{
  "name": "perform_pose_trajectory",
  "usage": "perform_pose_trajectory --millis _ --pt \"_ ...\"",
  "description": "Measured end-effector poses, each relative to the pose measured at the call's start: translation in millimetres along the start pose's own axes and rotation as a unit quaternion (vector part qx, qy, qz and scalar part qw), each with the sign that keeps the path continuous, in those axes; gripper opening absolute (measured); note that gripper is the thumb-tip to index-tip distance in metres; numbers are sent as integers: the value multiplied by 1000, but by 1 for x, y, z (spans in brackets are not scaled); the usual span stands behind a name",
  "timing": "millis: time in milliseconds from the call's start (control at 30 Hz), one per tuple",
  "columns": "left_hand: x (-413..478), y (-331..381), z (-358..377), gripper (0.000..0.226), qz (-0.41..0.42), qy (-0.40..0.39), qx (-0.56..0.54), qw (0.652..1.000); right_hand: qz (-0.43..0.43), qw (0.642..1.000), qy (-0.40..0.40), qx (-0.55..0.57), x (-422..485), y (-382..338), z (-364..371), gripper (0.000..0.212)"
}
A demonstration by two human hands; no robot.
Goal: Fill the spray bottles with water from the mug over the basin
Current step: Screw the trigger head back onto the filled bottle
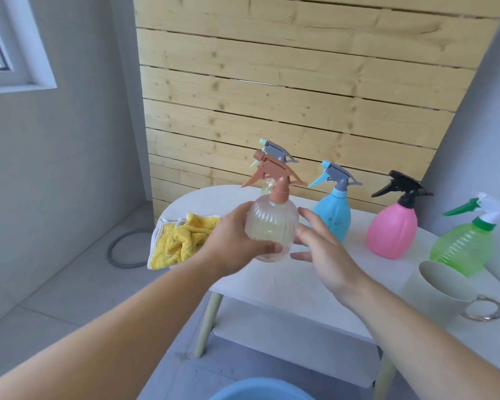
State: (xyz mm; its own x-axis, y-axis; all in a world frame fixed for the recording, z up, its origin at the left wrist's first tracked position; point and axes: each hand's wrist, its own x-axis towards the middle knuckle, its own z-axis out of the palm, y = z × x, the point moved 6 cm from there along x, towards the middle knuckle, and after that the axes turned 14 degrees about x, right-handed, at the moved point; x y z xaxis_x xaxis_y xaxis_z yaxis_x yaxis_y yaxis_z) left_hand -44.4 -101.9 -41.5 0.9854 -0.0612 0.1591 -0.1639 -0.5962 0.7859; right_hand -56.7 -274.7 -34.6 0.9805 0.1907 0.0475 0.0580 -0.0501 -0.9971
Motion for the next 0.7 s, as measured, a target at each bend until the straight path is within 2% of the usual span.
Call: perform_pose_trajectory --millis 100,200,300,400,533,700 --pt "15 -17 -41 77 -30 7 20 999 0 1000 -14 -1 27 -11 36 32" --pt "34 -42 -72 83 -57 5 22 998 7 999 -38 20 55 -15 71 33" --pt "61 -70 -91 86 -72 3 24 997 6 997 -61 42 84 -12 101 45" --pt "92 -94 -98 87 -74 1 21 997 13 997 -67 38 113 2 118 71" --pt "126 -114 -89 90 -71 -13 13 997 11 999 -38 34 145 17 120 76" --pt "152 -126 -76 82 -57 -23 15 998 16 1000 -23 11 174 34 118 78"
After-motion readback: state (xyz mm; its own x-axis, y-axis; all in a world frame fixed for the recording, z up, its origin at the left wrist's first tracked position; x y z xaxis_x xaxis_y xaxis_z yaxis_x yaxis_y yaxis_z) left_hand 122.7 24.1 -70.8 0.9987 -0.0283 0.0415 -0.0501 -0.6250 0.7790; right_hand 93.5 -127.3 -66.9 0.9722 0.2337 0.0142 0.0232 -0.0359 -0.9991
